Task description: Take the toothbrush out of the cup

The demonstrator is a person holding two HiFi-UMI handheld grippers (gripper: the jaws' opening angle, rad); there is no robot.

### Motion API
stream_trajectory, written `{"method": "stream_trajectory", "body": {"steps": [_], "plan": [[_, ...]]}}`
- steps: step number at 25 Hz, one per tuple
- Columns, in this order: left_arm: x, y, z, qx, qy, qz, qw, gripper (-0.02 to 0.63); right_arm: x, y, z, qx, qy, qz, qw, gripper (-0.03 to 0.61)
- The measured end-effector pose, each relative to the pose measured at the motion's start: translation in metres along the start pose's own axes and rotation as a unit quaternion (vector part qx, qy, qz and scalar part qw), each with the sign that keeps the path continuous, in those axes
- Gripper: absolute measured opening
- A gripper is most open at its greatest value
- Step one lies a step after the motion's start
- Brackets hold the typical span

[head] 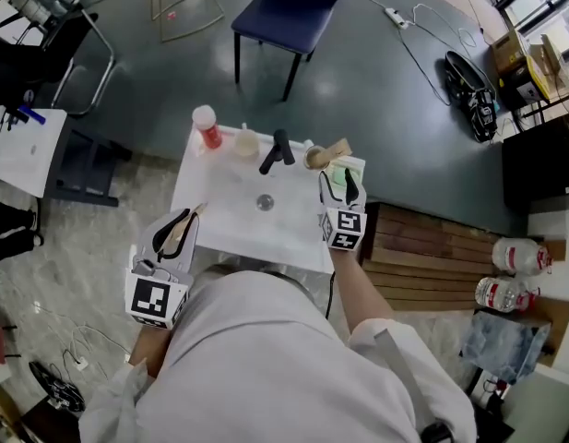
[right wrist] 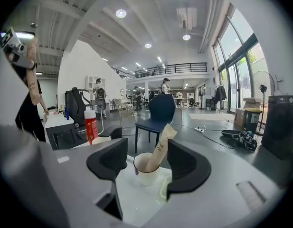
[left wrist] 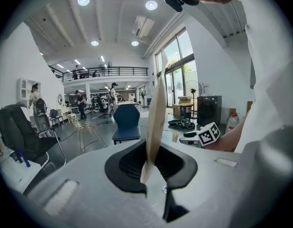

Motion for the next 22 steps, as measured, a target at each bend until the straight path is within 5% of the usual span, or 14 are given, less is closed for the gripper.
{"method": "stream_trajectory", "body": {"steps": [22], "plan": [[0.01,-0.03,-0.004,-0.074,-0.02,-0.028,0.9966,0.048,0.042,0.093,0.025,-0.001,0.01,-0.095,0.995,0.241]]}}
Point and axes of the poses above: the fingertips, and each gripper's own axes: y forward along the fingers, z to its right, x out of its underside, the point moved 9 cm from there along -y, backward along the fingers, and after that the axes turned 2 degrees about -z, right-handed, at the moved point
